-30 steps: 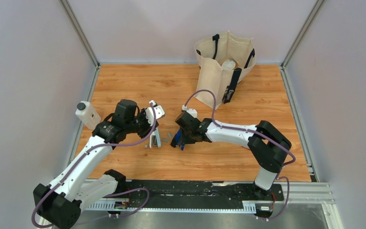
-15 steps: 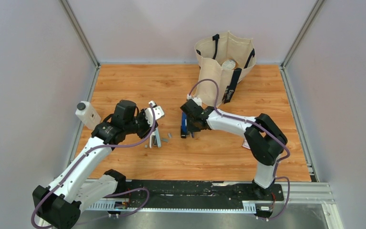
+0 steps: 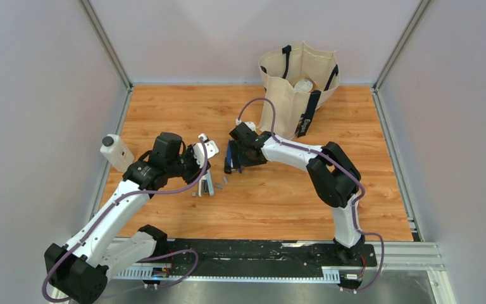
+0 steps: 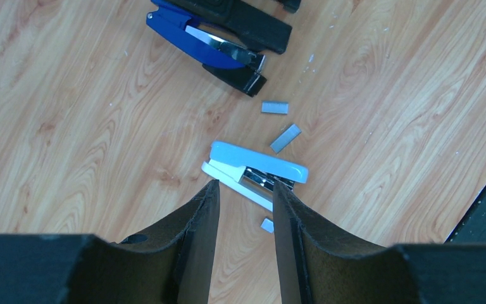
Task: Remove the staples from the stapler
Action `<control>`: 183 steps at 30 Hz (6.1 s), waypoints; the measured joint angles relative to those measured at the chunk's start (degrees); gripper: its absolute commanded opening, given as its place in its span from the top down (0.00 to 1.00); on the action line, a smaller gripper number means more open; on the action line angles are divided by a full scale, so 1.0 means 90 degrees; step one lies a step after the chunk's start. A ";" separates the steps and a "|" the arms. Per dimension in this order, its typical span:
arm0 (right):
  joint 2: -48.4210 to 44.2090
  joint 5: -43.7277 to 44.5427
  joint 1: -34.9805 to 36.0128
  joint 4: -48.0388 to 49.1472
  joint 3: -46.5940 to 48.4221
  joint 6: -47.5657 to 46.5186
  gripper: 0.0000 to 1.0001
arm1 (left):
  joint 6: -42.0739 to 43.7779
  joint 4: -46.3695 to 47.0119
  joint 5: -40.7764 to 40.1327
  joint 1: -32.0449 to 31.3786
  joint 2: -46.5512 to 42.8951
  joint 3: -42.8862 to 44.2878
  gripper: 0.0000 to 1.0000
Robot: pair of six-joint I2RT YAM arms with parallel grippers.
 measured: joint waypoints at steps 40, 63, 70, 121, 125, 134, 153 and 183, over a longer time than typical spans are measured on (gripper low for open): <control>-0.5282 0.0134 -0.4439 -0.1549 -0.5025 0.1280 0.05 | -0.0027 -0.0010 0.0172 0.0000 0.0265 0.0044 0.55; -0.5173 -0.0250 -0.4692 -0.1107 -0.4957 0.1061 0.21 | -0.0022 0.0090 0.0182 0.0000 0.0311 -0.0049 0.55; -0.4952 -0.0121 -0.4726 -0.1185 -0.4796 0.0996 0.17 | -0.0022 0.0102 0.0197 0.0000 0.0345 -0.0058 0.55; -0.4779 -0.0097 -0.4454 -0.0610 -0.5311 0.1042 0.23 | -0.0017 0.0148 0.0209 0.0000 0.0282 -0.0168 0.54; -0.4716 -0.0066 -0.4000 -0.0483 -0.5292 0.1222 0.23 | -0.0017 0.0148 0.0197 0.0002 0.0282 -0.0168 0.55; -0.4274 -0.0005 -0.3143 -0.0367 -0.5015 0.1647 0.23 | -0.0015 0.0146 0.0168 0.0000 0.0282 -0.0168 0.55; -0.2718 0.0138 -0.1001 -0.0180 -0.3565 0.2458 0.27 | 0.0053 0.0146 0.0022 0.0000 0.0107 -0.0170 0.55; -0.3558 -0.0597 -0.0182 -0.0306 -0.2917 0.2820 0.23 | 0.0170 0.0151 0.0012 0.0000 0.0126 -0.0287 0.55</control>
